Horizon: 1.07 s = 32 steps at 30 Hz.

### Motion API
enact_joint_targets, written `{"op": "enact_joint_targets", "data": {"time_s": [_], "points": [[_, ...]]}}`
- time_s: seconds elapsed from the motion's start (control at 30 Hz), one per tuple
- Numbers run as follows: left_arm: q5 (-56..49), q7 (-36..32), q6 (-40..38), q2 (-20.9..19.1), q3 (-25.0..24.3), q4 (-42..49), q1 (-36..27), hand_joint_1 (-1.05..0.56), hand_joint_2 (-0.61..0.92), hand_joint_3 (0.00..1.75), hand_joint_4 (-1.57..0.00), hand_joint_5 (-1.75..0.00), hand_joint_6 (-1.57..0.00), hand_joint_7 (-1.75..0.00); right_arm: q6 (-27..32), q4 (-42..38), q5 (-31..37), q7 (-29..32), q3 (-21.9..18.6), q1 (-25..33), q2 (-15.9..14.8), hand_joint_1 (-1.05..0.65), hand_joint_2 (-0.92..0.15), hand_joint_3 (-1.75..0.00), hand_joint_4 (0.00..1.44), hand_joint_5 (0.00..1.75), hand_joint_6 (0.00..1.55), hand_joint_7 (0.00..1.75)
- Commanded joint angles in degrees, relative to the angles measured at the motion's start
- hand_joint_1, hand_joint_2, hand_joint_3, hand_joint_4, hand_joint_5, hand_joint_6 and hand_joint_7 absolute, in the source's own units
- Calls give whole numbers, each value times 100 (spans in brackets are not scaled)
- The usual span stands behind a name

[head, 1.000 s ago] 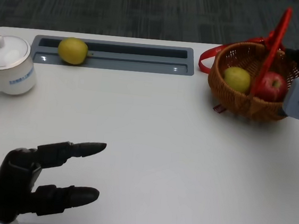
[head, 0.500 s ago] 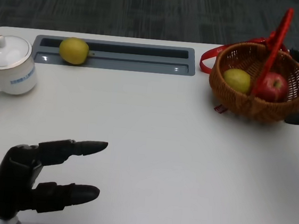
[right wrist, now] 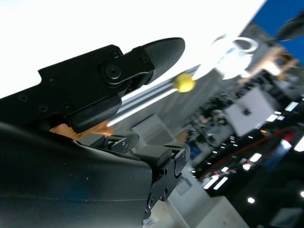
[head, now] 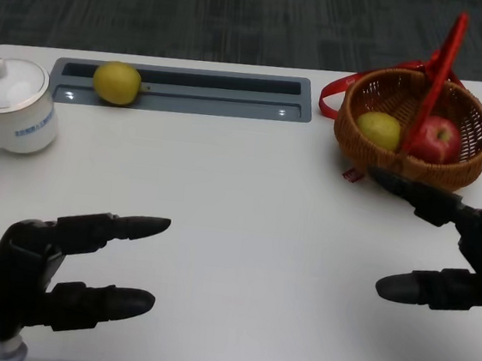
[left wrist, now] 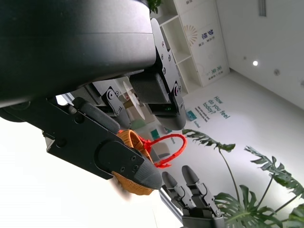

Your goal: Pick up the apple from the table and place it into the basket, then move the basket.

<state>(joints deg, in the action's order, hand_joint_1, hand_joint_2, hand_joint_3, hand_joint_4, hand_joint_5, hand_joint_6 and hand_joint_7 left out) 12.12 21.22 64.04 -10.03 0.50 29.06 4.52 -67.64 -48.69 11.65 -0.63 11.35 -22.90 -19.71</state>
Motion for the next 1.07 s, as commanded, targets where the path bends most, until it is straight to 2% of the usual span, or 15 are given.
{"op": "enact_joint_targets", "data": {"time_s": [0.03, 0.27, 0.63, 0.77, 1.07], "points": [[106, 94, -106, -144, -57, -174, -12, -55, 77, 0, -93, -1, -89, 0, -106, 422, -273, -179, -41, 294, 167, -57, -90, -1, 59, 3, 55, 3], [110, 97, -200, -162, -60, -332, -50, -57, 77, 0, -93, -1, -89, 0, 37, 763, -807, -867, 188, 537, 607, -57, -89, 0, 66, 2, 59, 2], [192, 193, -252, -189, -67, -541, -131, -55, 74, 0, -97, -3, -90, -1, -18, 378, -621, -1089, 185, 354, 1263, -46, -88, 0, 78, 2, 70, 2], [176, 200, -285, -182, -97, -635, -193, -55, 73, 0, -98, -3, -91, -1, -72, 164, -602, -1071, 122, 274, 1384, -44, -88, 0, 80, 2, 73, 2], [256, 298, -233, -186, -119, -617, -227, -50, 72, 0, -99, -3, -91, -1, -221, -49, -599, -1105, 28, 183, 1453, -42, -87, 0, 81, 1, 75, 1]]}}
